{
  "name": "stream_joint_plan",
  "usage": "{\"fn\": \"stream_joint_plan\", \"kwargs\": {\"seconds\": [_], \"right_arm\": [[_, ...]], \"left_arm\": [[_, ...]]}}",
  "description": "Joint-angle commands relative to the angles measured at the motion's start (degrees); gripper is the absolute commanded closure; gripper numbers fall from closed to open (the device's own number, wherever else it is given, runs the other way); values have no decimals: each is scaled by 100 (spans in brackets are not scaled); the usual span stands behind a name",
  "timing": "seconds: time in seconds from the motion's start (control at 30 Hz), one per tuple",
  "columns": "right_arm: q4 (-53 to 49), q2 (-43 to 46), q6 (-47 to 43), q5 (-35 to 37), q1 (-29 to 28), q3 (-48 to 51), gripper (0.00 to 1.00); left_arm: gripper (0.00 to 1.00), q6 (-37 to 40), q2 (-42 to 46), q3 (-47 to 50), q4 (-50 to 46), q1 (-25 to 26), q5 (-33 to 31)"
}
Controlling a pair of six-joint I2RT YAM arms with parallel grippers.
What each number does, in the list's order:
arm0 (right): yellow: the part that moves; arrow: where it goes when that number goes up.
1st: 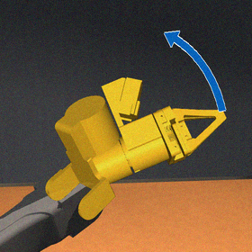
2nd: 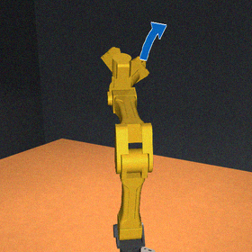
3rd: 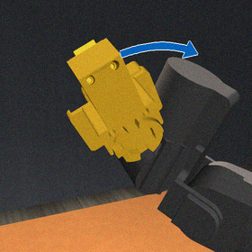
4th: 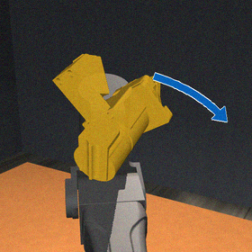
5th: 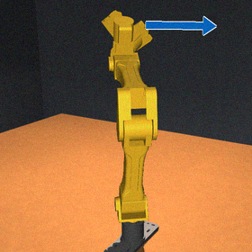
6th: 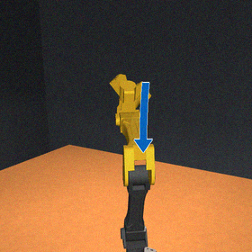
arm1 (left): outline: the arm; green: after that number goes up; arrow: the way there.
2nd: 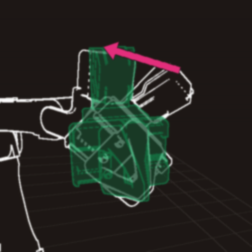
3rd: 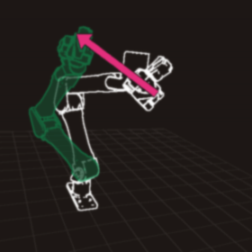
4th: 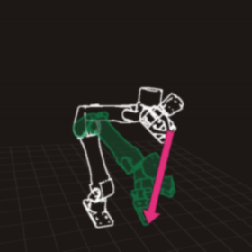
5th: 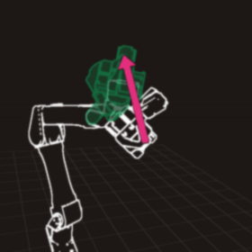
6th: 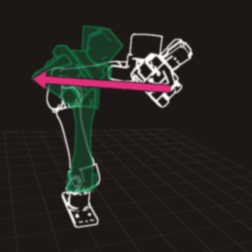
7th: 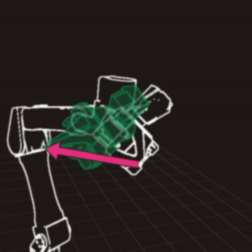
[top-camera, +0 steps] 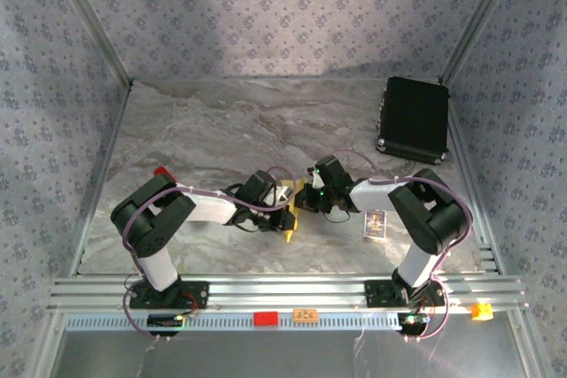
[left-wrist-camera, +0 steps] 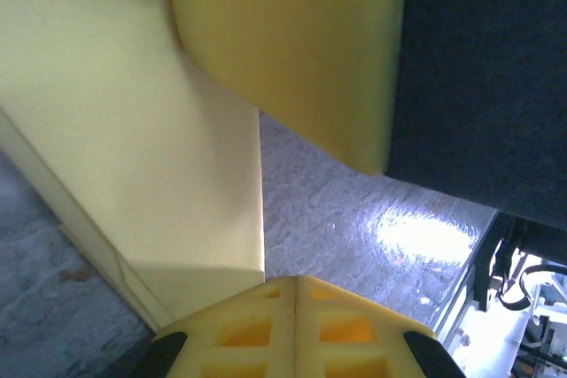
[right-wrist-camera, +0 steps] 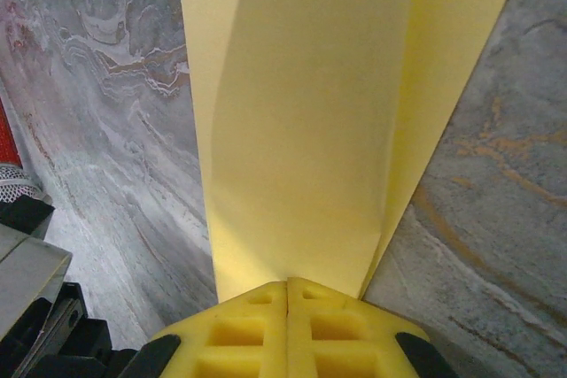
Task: Fold a paper plane with a square sheet of paper (pick it up from the middle)
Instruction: Fold the wing for the fifth time at the center of the table.
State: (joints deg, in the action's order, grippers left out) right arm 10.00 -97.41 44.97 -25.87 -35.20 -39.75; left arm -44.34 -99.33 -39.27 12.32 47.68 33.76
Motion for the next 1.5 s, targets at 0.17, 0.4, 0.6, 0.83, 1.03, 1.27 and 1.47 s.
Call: {"fn": "stream_joint_plan", "kwargs": {"seconds": [0.17,0.4,0.6,0.83,1.03,1.27,1.47], "right_arm": [[-720,-211,46,882,69,-17,94],[-734,-240,64,873,87,-22,94],[-728,-253,83,853,92,-24,94],[-718,-246,101,829,108,-14,94],[-632,-230,166,759,111,15,94],[-322,-183,405,570,112,123,94],[-210,-156,474,514,119,185,94]], "left_arm": [[100,136,168,184,-789,252,-76],[100,214,434,269,-1190,382,-351],[100,286,576,349,-1326,409,-367],[100,241,848,490,-1434,489,-422],[100,185,1408,622,-1522,514,-622],[100,-124,2385,733,-1009,37,-861],[100,-196,1627,170,-560,-277,-392]]}}
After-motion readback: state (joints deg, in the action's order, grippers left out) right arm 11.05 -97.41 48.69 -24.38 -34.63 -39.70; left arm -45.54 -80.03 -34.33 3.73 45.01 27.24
